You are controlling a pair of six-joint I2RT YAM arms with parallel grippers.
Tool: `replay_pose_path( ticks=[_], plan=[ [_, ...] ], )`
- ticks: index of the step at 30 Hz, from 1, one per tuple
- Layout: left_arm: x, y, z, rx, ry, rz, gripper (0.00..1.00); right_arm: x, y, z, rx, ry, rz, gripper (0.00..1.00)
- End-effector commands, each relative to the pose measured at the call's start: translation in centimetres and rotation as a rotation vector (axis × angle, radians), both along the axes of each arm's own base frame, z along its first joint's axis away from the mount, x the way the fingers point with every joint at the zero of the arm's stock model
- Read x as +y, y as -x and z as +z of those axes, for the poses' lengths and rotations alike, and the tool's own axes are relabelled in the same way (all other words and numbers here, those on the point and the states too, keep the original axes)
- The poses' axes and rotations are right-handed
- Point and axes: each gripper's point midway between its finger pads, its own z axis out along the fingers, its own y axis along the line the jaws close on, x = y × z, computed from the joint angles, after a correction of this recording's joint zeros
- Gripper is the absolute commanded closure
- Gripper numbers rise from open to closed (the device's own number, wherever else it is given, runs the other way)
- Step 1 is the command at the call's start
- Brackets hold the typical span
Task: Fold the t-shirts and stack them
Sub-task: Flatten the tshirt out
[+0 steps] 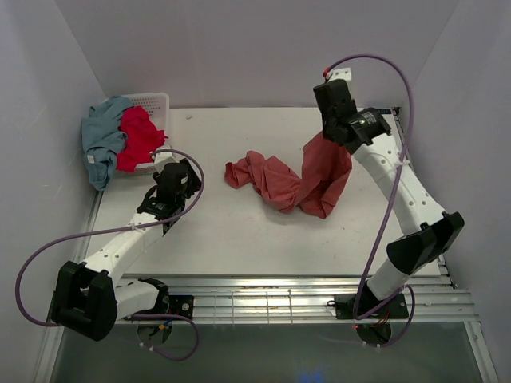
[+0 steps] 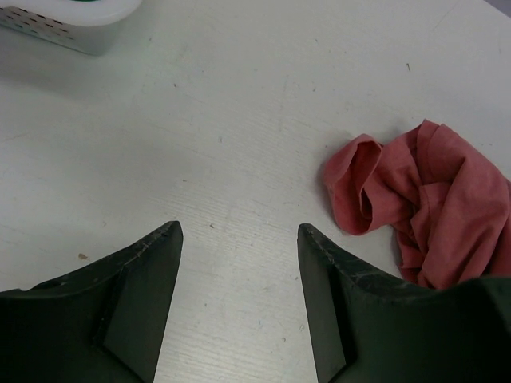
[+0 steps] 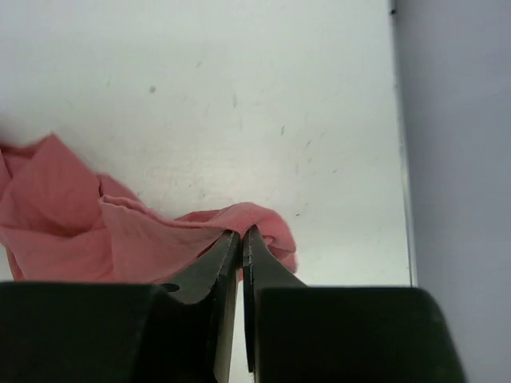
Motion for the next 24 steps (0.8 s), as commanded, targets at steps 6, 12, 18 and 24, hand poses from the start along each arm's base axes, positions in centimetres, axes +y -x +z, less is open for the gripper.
replay_pose_path(
  ticks=[6,12,18,24],
  plan=[
    [-1.2,-0.5,-0.8,0.006,-0.003,-0.073,0.31,-13.8,4.0,8.5,-0.108,0.187,-0.368,0.92],
    [-1.5,-0.6,-1.5,0.026,0.0,-0.08,0.32,-20.2,7.1,9.8,-0.14,0.207,-0.557,0.92],
    [-3.3,-1.1,-1.9,0.02,0.024,-0.164,0.34,-21.1,7.1,8.0,-0.117,0.186,-0.56,0.92],
    [-11.1,-1.2,-2.5,-0.009,0.027,-0.45,0.28,-20.5,6.7,6.0,-0.084,0.167,-0.527,0.92]
  ],
)
